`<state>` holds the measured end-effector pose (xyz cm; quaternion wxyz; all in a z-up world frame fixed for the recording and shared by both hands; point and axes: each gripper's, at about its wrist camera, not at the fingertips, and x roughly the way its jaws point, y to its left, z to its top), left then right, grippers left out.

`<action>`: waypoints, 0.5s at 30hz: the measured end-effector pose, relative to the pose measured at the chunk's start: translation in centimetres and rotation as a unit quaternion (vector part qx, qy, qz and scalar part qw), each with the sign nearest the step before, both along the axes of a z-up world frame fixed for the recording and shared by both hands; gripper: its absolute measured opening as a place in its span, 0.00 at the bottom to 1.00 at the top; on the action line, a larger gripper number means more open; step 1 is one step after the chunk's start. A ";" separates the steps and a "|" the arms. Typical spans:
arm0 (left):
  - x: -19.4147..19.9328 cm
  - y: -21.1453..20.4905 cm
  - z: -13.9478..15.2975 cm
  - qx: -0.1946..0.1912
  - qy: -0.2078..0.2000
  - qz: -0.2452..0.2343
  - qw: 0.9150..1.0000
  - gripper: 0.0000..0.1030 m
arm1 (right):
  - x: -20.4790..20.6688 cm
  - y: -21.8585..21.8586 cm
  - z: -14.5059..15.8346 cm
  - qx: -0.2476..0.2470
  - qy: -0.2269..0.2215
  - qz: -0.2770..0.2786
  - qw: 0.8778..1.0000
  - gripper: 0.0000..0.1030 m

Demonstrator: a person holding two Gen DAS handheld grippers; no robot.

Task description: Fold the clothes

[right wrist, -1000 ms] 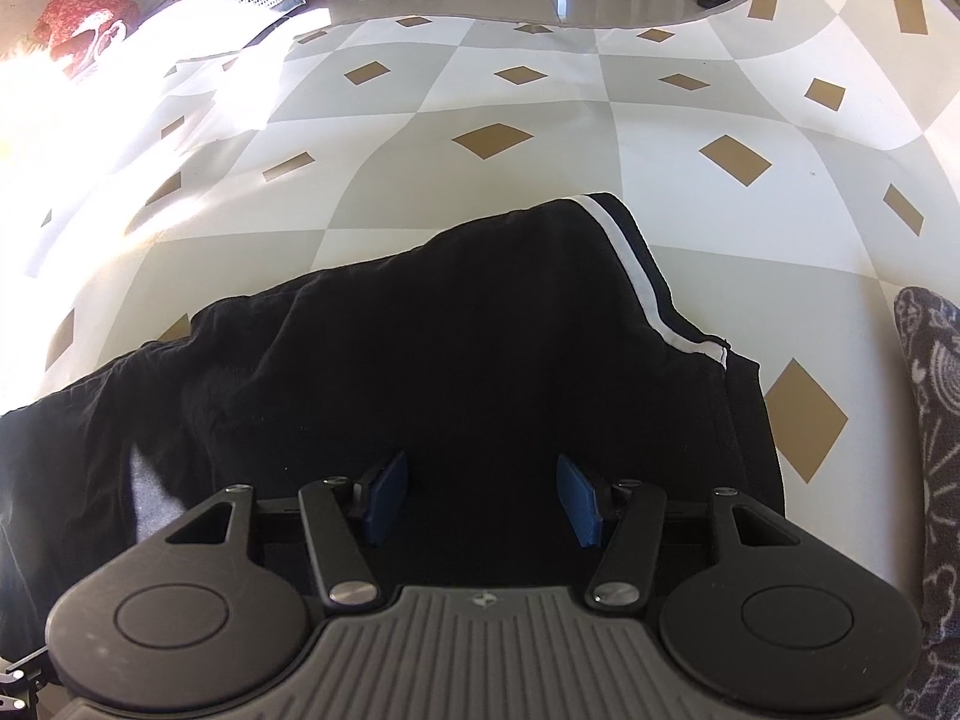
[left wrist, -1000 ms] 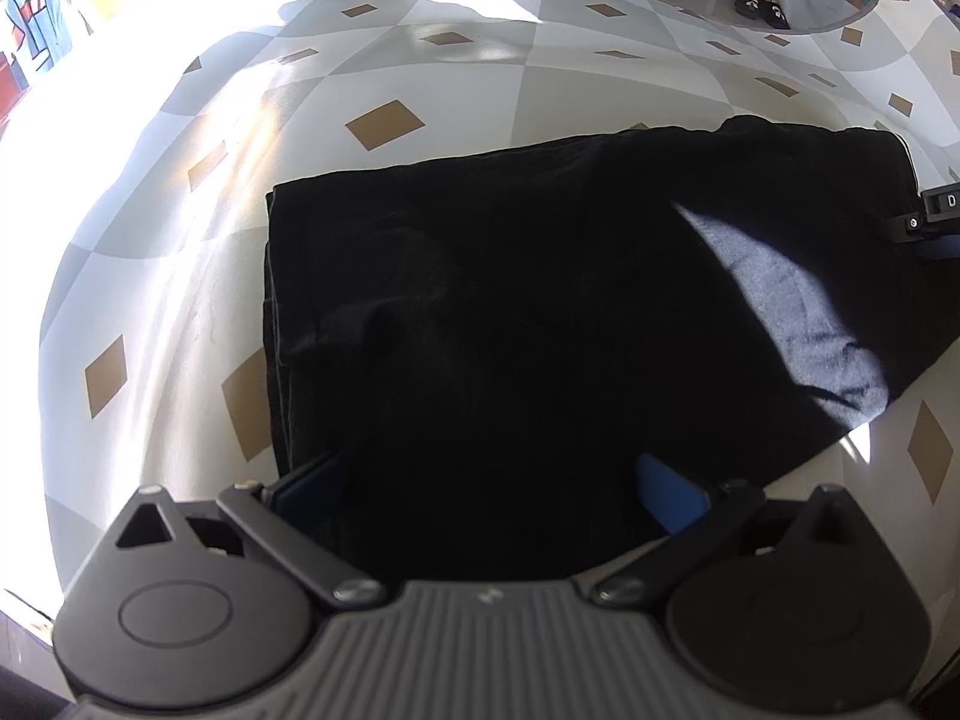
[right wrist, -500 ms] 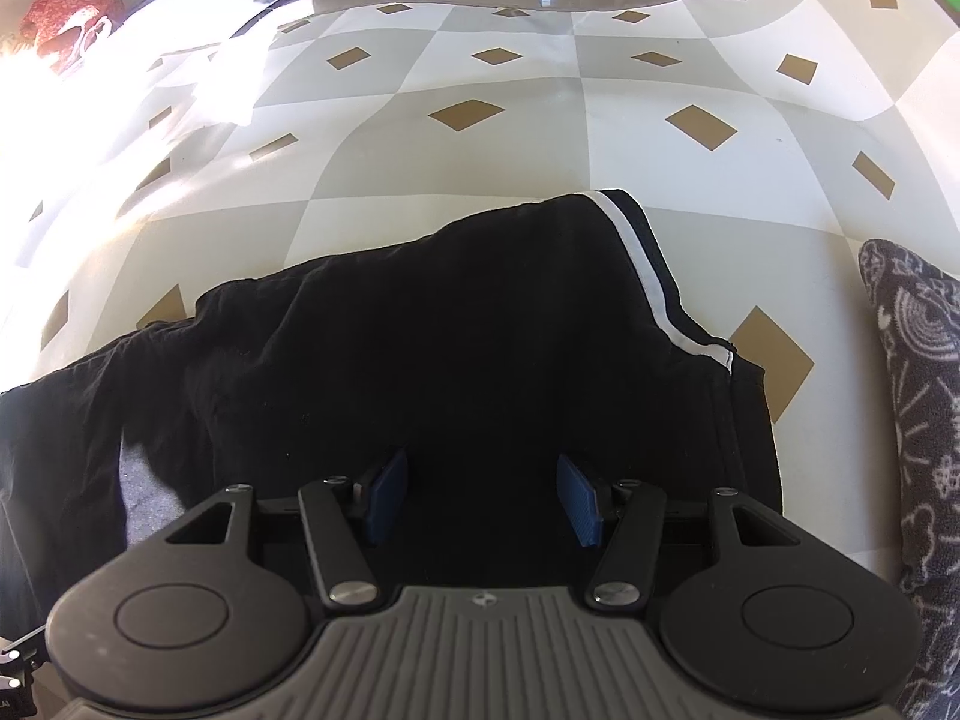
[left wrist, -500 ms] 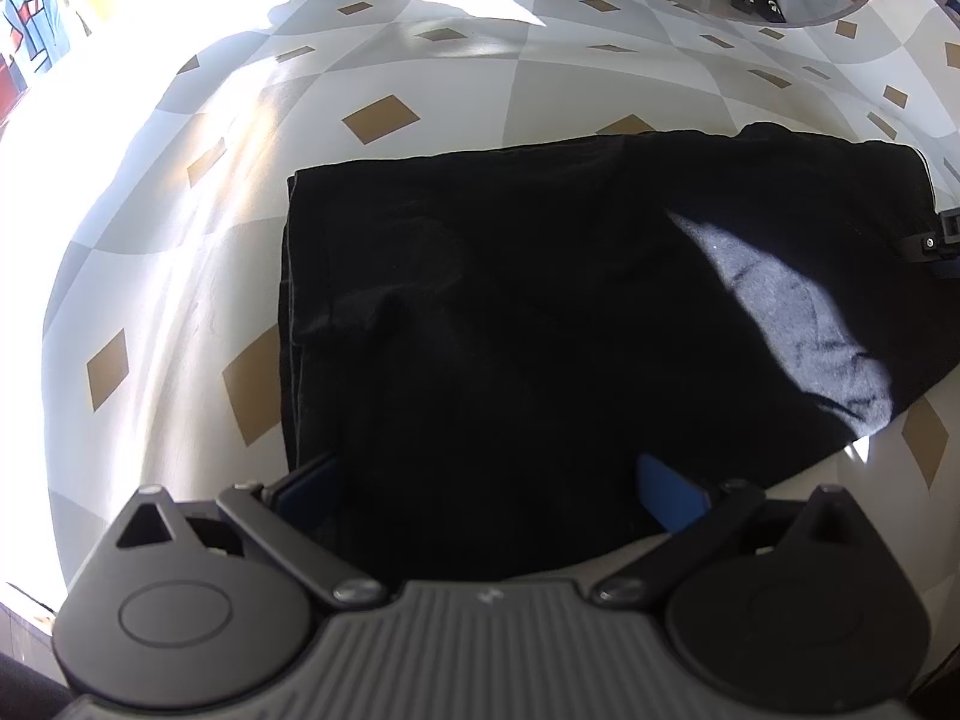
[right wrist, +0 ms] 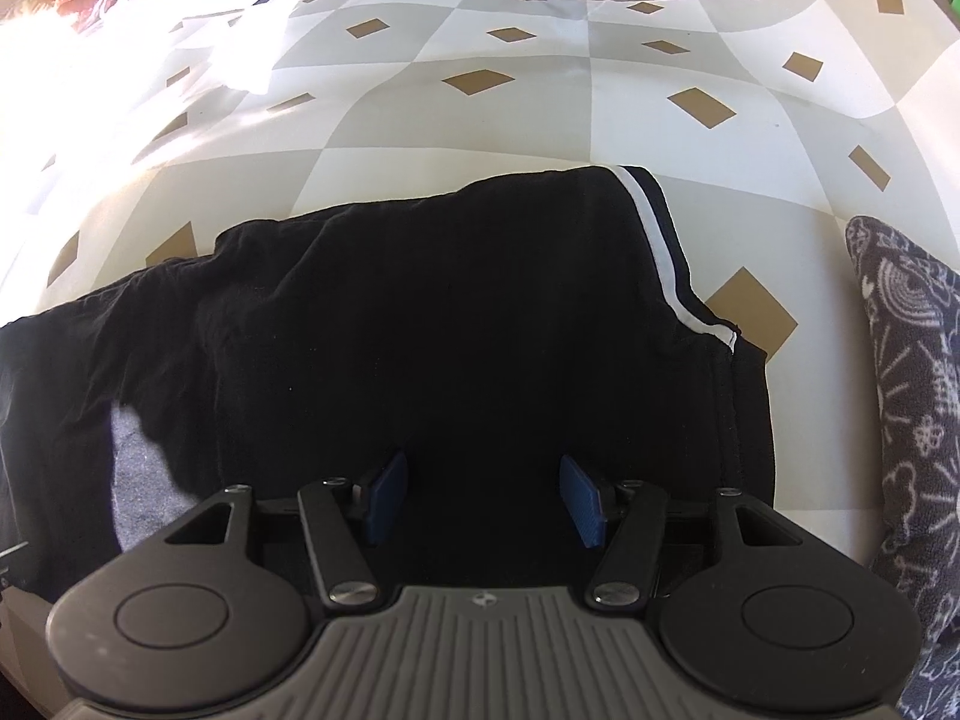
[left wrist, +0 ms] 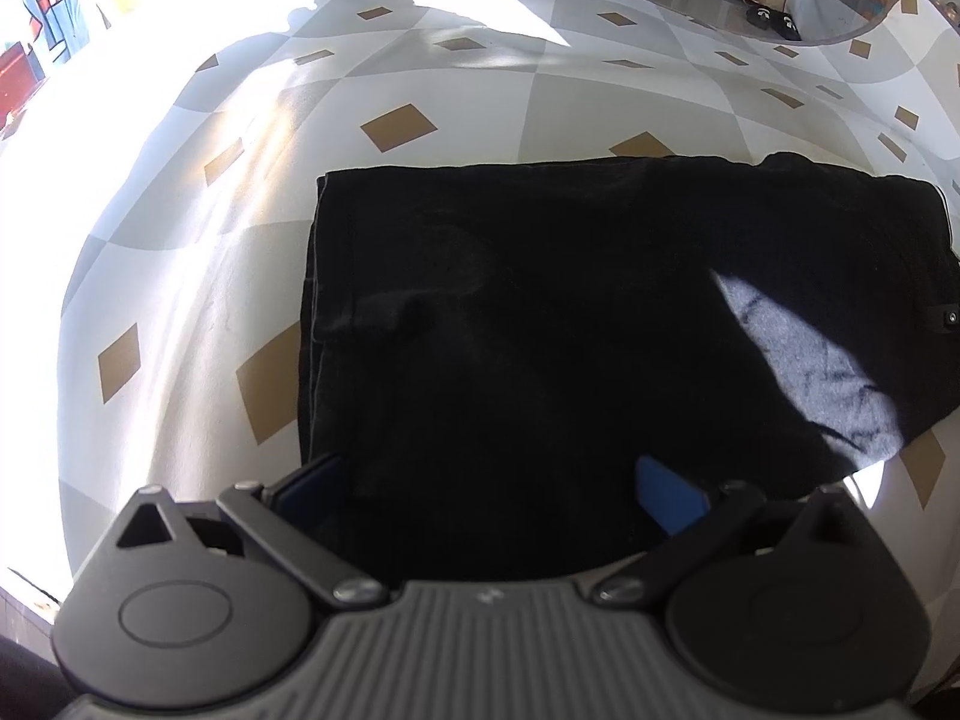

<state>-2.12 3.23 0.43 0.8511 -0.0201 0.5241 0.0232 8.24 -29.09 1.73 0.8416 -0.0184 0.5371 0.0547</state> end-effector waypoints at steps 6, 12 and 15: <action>0.9 0.9 0.7 -0.015 -0.023 0.038 0.999 1.00 | 0.0 -1.7 1.1 0.039 -0.033 -0.038 0.998 0.53; 2.0 1.5 0.1 -0.009 -0.024 0.068 0.997 1.00 | 0.9 -1.6 2.0 0.056 -0.071 -0.040 0.995 0.53; 2.6 1.6 -0.4 -0.003 -0.021 0.073 0.997 1.00 | 1.5 -1.0 1.7 0.075 -0.063 -0.033 0.995 0.53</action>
